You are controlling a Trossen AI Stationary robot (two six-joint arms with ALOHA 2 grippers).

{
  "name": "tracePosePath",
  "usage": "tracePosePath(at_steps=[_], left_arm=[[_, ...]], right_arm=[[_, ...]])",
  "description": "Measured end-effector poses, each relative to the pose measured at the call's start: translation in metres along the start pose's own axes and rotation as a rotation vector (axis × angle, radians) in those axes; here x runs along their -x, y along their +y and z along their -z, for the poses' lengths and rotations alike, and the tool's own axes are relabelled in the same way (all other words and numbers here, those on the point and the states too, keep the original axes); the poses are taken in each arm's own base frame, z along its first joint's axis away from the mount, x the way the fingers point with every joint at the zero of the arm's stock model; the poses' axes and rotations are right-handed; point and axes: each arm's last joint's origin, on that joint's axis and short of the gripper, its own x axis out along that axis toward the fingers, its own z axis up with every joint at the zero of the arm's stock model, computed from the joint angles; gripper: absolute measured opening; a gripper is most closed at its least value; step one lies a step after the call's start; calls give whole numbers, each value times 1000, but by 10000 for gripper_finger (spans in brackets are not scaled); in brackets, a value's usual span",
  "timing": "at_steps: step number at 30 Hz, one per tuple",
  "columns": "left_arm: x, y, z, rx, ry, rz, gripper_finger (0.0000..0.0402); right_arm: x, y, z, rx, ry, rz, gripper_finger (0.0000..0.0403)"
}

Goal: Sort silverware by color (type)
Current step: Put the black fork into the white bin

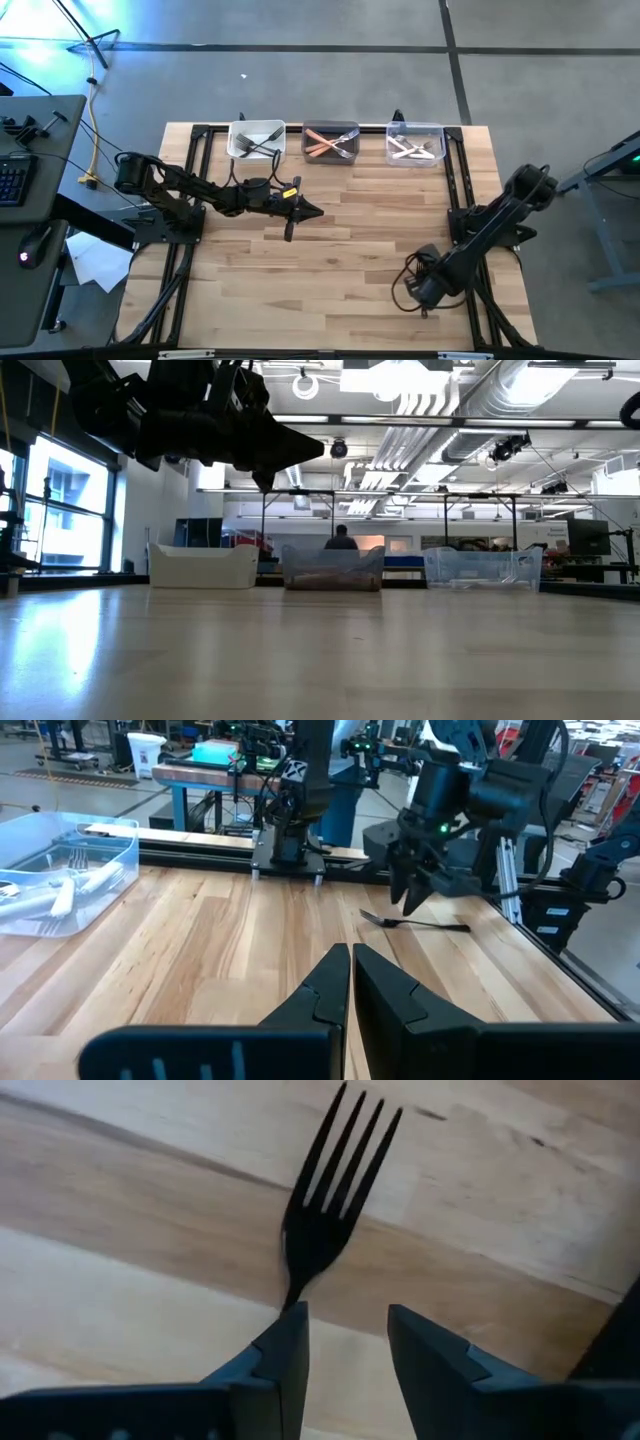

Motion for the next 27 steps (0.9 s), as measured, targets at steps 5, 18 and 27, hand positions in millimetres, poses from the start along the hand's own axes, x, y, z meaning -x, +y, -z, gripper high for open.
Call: tracePosePath(at_steps=[5,18,27], left_arm=[[0,0,0,9,0,0,7],[0,0,1,10,8,-1,7],[0,0,1,9,8,-1,7]], right_arm=[[-8,4,-3,-9,-22,29,124],[-11,18,-14,33,-11,-34,124],[-1,23,-13,59,-8,-155,124]])
